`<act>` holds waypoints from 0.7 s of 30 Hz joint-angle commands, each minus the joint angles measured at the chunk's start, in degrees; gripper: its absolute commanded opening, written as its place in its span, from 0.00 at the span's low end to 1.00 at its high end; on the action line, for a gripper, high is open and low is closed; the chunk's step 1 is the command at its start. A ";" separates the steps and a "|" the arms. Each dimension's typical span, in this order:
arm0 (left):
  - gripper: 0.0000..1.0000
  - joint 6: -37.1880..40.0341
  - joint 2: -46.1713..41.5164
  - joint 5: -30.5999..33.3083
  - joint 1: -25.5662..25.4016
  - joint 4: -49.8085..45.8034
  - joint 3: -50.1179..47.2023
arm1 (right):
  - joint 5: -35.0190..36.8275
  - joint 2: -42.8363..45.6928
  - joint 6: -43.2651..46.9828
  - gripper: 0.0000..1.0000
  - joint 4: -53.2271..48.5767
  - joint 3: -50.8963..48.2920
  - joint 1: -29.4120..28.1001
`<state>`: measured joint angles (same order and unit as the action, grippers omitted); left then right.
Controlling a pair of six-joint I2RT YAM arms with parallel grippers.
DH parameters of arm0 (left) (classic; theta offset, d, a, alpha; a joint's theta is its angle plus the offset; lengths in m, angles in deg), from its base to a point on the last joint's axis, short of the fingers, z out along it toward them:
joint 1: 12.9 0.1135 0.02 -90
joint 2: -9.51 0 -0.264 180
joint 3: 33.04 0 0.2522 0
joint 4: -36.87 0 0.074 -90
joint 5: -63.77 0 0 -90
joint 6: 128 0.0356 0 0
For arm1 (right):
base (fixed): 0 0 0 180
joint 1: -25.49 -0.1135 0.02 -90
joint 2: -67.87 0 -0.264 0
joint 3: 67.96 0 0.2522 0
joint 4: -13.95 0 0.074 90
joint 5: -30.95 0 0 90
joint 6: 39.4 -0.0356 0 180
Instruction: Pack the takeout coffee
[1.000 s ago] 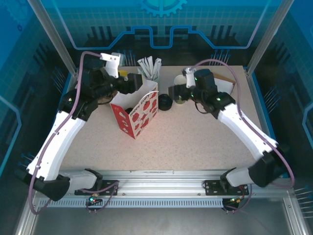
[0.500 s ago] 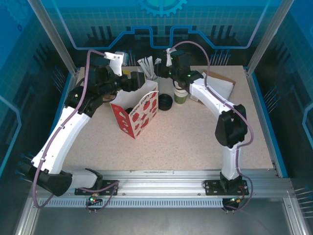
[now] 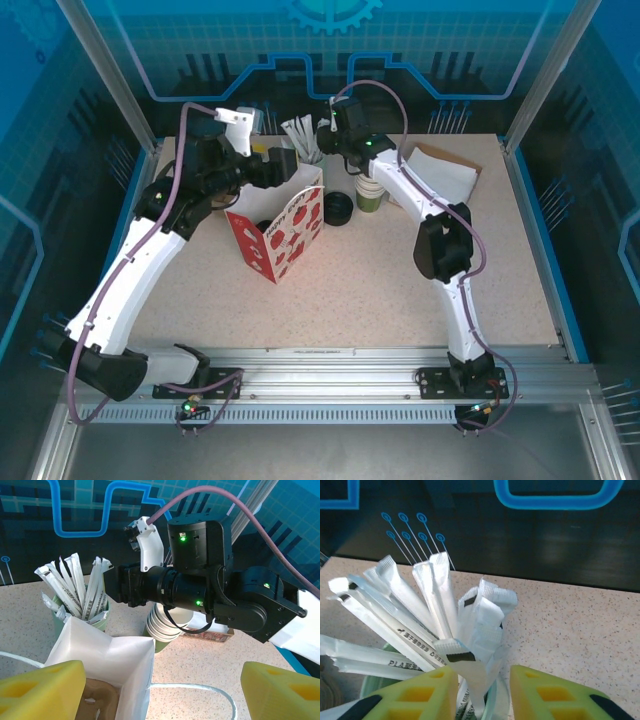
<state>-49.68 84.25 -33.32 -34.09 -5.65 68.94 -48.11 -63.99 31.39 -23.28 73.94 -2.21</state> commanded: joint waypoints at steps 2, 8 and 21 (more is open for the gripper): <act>0.82 1.22 -0.60 0.50 0.52 1.68 -1.29 | 0.63 -0.93 0.91 0.28 -2.04 2.39 -0.16; 0.82 1.73 -0.99 0.74 0.45 1.68 -2.38 | 0.01 -1.13 1.32 0.20 -2.15 2.71 0.02; 0.83 2.71 -1.24 0.89 0.47 0.45 -3.28 | -2.63 1.14 0.83 0.07 -3.51 3.17 0.14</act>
<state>-48.39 84.23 -33.23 -34.12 -4.88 66.47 -49.40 -64.07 32.23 -25.55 74.84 -2.19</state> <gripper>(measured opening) 0.828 0.075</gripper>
